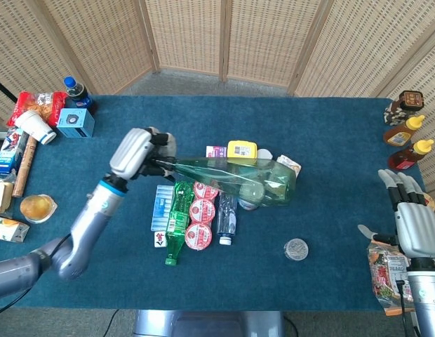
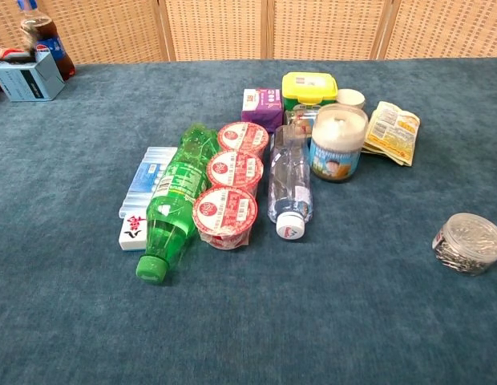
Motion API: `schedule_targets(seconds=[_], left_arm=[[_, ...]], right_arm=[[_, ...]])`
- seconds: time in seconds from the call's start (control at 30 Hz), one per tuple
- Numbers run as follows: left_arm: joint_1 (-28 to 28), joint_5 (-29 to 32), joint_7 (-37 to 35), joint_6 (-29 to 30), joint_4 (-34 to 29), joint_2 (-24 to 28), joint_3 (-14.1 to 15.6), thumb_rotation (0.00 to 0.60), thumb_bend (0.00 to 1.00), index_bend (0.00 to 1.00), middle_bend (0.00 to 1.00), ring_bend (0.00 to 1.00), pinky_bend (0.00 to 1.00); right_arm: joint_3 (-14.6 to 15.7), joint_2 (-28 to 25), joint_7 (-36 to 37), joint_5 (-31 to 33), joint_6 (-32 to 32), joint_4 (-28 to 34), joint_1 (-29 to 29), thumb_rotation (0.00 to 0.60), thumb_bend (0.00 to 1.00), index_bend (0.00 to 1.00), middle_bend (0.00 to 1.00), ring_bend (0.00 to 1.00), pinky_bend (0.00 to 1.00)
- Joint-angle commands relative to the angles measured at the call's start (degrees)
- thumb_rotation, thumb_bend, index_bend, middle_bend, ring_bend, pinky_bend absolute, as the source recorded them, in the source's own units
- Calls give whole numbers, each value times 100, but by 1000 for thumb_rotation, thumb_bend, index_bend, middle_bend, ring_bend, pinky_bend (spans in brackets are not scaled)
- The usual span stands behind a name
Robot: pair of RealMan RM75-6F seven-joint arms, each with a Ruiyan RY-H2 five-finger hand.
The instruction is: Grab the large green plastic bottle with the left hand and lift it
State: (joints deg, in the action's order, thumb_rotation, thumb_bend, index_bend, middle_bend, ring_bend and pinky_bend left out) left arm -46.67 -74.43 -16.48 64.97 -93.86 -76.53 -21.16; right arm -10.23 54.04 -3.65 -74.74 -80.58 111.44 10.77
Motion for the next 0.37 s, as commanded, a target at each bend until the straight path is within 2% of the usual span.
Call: schedule_targets(seconds=[0.03, 0.37], left_arm=[[195, -96, -87, 186, -241, 239, -65, 600, 335, 826, 899, 948, 536], [353, -144, -130, 337, -441, 450, -77, 600, 330, 823, 897, 948, 535]], right_arm=[[3, 13, 0, -12, 13, 3, 9, 600, 39, 0, 0, 0, 0], [-19, 77, -46, 25, 120, -23, 91, 600, 39, 0, 0, 0, 0]])
